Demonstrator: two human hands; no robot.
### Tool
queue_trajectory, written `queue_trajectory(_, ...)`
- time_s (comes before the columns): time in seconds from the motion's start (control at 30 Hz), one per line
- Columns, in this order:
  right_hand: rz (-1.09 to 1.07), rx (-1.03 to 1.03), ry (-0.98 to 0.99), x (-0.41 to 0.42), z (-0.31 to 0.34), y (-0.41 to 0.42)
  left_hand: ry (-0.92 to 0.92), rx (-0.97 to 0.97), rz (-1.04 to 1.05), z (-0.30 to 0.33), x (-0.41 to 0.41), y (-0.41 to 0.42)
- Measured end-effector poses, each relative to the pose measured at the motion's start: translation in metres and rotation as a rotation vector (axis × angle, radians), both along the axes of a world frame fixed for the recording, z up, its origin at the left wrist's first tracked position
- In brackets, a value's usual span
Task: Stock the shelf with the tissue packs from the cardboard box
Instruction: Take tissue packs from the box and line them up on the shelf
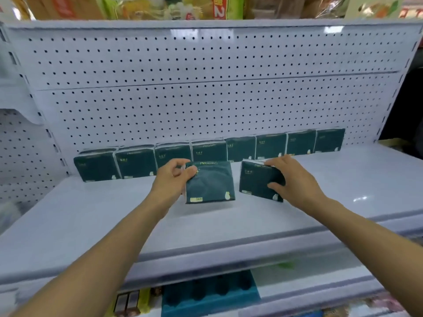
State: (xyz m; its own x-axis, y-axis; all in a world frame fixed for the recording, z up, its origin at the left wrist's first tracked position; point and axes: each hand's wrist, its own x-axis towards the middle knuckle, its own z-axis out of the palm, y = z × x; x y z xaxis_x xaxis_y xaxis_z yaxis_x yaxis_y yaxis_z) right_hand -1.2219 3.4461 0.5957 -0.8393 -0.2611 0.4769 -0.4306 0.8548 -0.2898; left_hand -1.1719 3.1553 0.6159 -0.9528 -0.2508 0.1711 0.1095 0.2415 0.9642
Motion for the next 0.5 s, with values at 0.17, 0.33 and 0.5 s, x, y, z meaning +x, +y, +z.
queue_trajectory(0.17, -0.03, -0.022, 0.035, -0.047, -0.003, 0.001, -0.015, -0.003, -0.008, -0.006, -0.03, -0.001)
queue_trajectory(0.33, 0.0, 0.018, 0.048, -0.1, -0.001, -0.009, -0.038, 0.028, 0.016, -0.01, -0.051, -0.004)
queue_trajectory(0.5, 0.072, 0.013, 0.052, -0.143, -0.002, -0.018, -0.055, 0.045, 0.06, -0.008, -0.069, -0.003)
